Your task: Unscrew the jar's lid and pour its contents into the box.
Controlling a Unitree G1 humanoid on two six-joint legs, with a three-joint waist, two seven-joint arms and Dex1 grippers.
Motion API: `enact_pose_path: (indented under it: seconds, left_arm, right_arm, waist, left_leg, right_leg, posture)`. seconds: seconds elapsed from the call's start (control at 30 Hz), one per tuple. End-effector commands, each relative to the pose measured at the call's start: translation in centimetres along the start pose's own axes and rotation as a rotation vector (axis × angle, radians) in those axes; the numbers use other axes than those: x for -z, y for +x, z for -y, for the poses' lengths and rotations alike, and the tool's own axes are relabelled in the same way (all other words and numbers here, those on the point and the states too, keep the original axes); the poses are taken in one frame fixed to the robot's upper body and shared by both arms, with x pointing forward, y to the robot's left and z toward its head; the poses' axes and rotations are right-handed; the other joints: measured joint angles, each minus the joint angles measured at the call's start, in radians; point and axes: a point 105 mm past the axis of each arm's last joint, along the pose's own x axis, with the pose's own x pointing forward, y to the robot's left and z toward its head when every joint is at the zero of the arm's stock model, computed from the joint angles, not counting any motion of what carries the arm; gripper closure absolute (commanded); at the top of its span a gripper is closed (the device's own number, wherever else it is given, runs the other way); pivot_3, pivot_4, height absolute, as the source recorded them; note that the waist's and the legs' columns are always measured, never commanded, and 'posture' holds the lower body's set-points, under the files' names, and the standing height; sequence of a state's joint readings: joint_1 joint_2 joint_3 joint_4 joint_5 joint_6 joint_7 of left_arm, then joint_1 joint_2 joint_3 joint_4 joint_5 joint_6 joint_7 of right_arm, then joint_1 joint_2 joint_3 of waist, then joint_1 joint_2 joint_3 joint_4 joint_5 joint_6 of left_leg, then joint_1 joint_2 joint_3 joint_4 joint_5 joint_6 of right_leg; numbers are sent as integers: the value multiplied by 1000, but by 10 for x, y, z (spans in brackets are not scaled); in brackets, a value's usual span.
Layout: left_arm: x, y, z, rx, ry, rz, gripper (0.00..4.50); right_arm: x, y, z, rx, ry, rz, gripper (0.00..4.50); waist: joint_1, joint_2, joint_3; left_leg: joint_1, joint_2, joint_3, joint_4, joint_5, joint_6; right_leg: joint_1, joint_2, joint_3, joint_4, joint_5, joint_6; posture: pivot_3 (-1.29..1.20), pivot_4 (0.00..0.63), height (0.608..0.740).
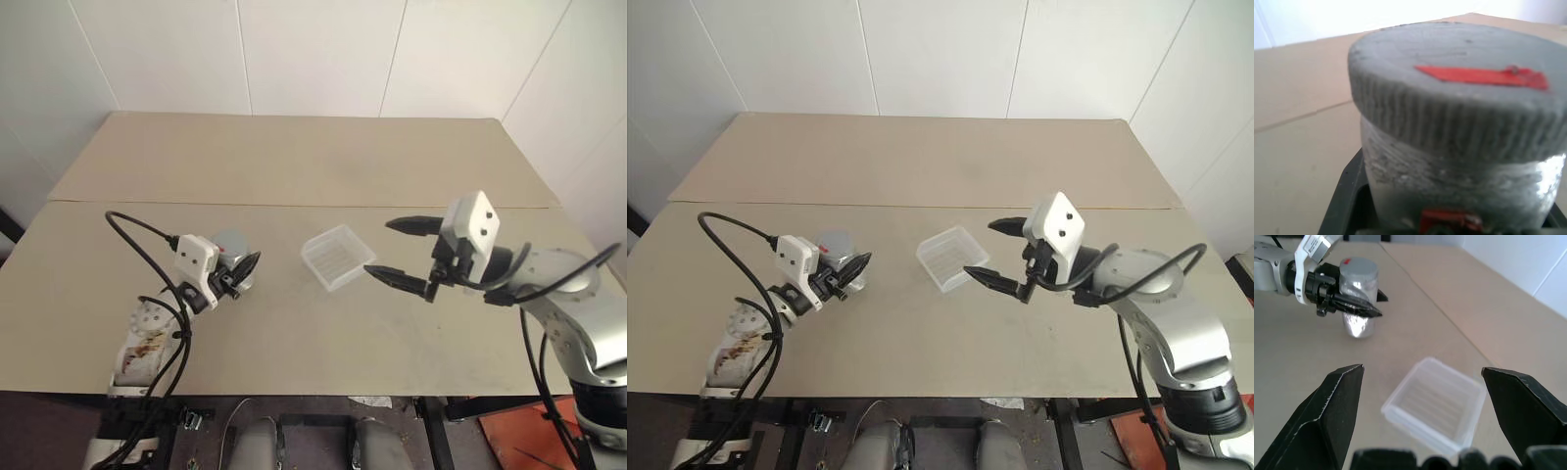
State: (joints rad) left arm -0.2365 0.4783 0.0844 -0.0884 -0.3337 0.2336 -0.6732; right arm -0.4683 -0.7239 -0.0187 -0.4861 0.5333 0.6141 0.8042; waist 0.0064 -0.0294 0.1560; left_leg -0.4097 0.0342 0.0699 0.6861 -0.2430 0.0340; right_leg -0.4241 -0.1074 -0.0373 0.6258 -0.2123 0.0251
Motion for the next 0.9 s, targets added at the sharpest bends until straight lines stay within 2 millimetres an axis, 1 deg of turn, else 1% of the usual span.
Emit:
enact_pose_path:
  seconds: [0.03, 0.1, 0.17, 0.33, 0.4, 0.47, 0.7, 0.8, 0.9]
  left_arm:
    - [-40, 3, 16, 283, 57, 54, 2543]
    - [-50, 3, 21, 400, 67, 65, 2543]
    - [-57, 7, 29, 519, 59, 64, 2543]
    - [-68, 17, 46, 726, 56, 80, 2543]
    - [-70, 23, 50, 759, 65, 85, 2543]
    - [-72, 27, 51, 783, 72, 92, 2543]
    - [-74, 28, 56, 831, 81, 101, 2543]
    - [-74, 27, 55, 835, 87, 101, 2543]
    - [-76, 26, 55, 839, 91, 104, 2543]
  right_arm:
    - [-23, 22, -6, -90, 21, 98, 0]
    - [-29, 32, -9, -130, 51, 126, 0]
    - [-37, 48, -15, -174, 70, 155, 0]
    - [-49, 75, -27, -232, 109, 179, 0]
    - [-51, 84, -31, -240, 106, 184, 0]
    - [-53, 89, -30, -231, 111, 185, 0]
    - [-53, 96, -27, -221, 134, 183, 0]
    - [-53, 96, -28, -233, 147, 192, 593]
    - [-52, 96, -29, -253, 159, 191, 1569]
  waist:
    - [-2, 0, 1]
    - [1, 0, 1]
    - [3, 1, 1]
    - [3, 1, 1]
    - [2, 1, 1]
    - [2, 1, 1]
    - [-3, 1, 1]
    - [-6, 1, 1]
    - [-8, 1, 1]
  left_leg:
    - [0, 0, 0, 0, 0, 0]
    - [0, 0, 0, 0, 1, -1]
    - [-1, 0, 0, 0, 1, -1]
    - [-3, -1, 0, 0, 1, -1]
    - [-3, -1, 1, 0, 1, -1]
    - [-3, -1, 1, 0, 1, -1]
    - [-4, 0, 0, 0, 1, -1]
    - [-4, 0, 0, 0, 1, -1]
    - [-4, 0, -1, 0, 1, -1]
  right_leg:
    - [0, 1, 0, 0, 0, 0]
    - [-1, 1, 0, 0, 0, 0]
    - [0, 1, 0, 0, 0, 0]
    - [-1, 1, -1, 0, 0, 0]
    - [-1, 1, -1, 0, 0, 0]
    - [-1, 1, -2, 1, 0, 0]
    - [-2, 1, -2, 1, 0, 0]
    - [-2, 1, -2, 1, 0, 0]
    - [-2, 1, -2, 1, 0, 0]
  posture:
    - [0, 150, 740]
    - [0, 150, 740]
    - [0, 150, 740]
    - [0, 150, 740]
    - [0, 150, 740]
    - [0, 150, 740]
    - [0, 150, 740]
    - [0, 150, 740]
    - [0, 150, 740]
